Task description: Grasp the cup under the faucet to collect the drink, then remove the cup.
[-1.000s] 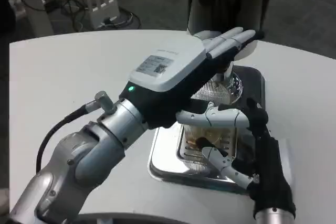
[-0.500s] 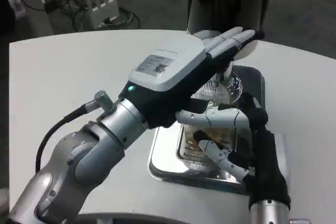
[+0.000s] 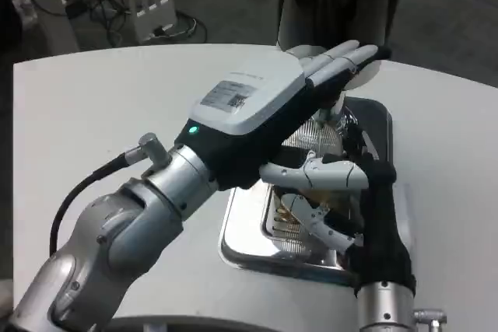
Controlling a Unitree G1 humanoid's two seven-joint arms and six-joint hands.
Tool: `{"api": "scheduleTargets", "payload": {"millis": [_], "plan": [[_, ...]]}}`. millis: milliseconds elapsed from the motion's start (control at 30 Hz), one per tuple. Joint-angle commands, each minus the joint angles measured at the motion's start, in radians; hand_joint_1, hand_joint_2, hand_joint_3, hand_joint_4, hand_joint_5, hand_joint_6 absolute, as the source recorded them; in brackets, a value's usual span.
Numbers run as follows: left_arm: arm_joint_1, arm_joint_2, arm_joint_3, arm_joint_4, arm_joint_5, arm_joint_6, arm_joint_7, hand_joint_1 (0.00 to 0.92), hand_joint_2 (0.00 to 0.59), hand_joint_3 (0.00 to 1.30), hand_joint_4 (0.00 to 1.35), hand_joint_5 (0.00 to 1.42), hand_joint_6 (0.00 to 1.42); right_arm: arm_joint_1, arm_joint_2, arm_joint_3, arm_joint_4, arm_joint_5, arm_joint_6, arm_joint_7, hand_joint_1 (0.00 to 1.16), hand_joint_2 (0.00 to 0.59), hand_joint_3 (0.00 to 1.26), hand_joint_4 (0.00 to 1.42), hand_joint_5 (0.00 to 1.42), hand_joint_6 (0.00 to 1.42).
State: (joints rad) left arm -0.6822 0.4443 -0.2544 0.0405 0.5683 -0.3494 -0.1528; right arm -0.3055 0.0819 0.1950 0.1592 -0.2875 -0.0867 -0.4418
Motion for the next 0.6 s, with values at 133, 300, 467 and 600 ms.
{"api": "scheduleTargets", "payload": {"millis": [133,300,467,600], "plan": [[0.005,0.01,-0.02,0.0,0.017,-0.003,-0.038,0.0,0.109,0.12,0.11,0.2,0.12,-0.019,0.068,0.006,0.049,0.002,-0.008,-0.032,0.82,0.171,0.1,0.13,0.14,0.23],[0.002,0.013,-0.015,0.002,0.01,-0.002,-0.038,0.0,0.109,0.13,0.11,0.2,0.12,-0.028,0.068,0.004,0.086,0.007,-0.02,-0.043,0.82,0.169,0.1,0.13,0.14,0.23],[-0.002,0.019,-0.011,0.003,0.008,-0.002,-0.04,0.0,0.109,0.13,0.12,0.2,0.12,-0.054,0.075,0.003,0.119,0.0,-0.023,-0.065,0.82,0.166,0.1,0.13,0.15,0.23],[-0.004,0.024,-0.007,0.006,0.005,0.0,-0.041,0.0,0.109,0.13,0.12,0.2,0.12,-0.078,0.081,0.004,0.143,0.001,-0.024,-0.076,0.82,0.164,0.1,0.13,0.15,0.23]]}}
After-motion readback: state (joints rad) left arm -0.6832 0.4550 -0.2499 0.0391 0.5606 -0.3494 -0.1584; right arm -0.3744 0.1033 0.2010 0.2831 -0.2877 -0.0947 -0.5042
